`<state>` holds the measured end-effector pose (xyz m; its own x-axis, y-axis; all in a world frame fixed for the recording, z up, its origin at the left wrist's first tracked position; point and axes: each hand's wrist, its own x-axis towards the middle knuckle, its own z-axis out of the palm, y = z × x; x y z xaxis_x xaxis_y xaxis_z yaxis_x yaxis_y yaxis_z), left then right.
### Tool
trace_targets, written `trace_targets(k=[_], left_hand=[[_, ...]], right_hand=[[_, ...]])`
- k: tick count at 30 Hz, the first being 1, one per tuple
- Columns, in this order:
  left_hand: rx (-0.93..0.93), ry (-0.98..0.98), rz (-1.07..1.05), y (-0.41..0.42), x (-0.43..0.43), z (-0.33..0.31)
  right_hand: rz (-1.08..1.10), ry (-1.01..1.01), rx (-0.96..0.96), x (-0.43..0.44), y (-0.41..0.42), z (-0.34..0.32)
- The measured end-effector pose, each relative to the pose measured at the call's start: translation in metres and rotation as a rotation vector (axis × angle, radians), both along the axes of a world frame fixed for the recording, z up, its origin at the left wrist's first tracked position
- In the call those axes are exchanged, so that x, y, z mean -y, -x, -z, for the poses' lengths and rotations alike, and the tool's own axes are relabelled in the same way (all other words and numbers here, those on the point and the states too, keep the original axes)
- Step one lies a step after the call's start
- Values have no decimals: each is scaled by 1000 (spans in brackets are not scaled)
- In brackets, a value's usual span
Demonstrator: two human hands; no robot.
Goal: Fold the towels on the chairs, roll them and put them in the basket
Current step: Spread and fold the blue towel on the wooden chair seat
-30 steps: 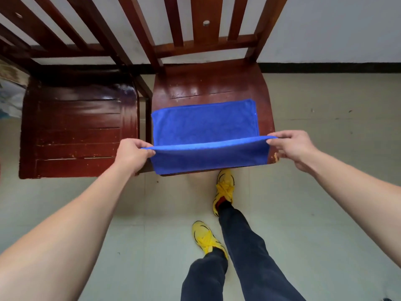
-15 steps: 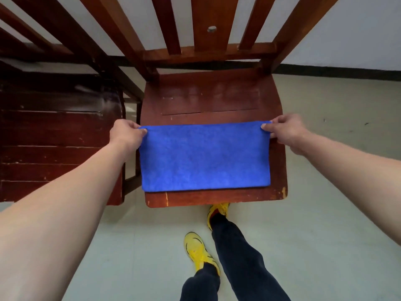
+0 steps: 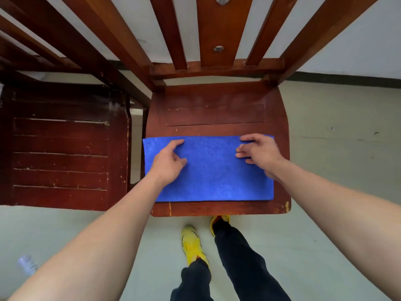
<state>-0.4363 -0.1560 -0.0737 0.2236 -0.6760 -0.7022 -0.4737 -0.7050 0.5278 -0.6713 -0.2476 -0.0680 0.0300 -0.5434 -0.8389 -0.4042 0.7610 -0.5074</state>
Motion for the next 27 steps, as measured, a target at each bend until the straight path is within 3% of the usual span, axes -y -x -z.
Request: trace_targets(k=[3, 9, 12, 16, 21, 25, 27], left_hand=[[48, -19, -61, -19, -2, 4], [149, 48, -44, -17, -37, -17], [87, -94, 8, -10, -68, -15], [222, -166, 55, -23, -94, -8], [432, -146, 391, -38, -89, -16], [586, 160, 702, -42, -69, -21], [601, 153, 829, -42, -57, -18]], right_hand=[[170, 29, -45, 12, 23, 2], [170, 195, -210, -19, 45, -8], [56, 77, -150, -65, 43, -6], [29, -15, -252, -104, 64, 3], [-65, 113, -545, -99, 85, 1], [-28, 244, -504, -68, 65, 3], [-22, 187, -483, -52, 48, 7]])
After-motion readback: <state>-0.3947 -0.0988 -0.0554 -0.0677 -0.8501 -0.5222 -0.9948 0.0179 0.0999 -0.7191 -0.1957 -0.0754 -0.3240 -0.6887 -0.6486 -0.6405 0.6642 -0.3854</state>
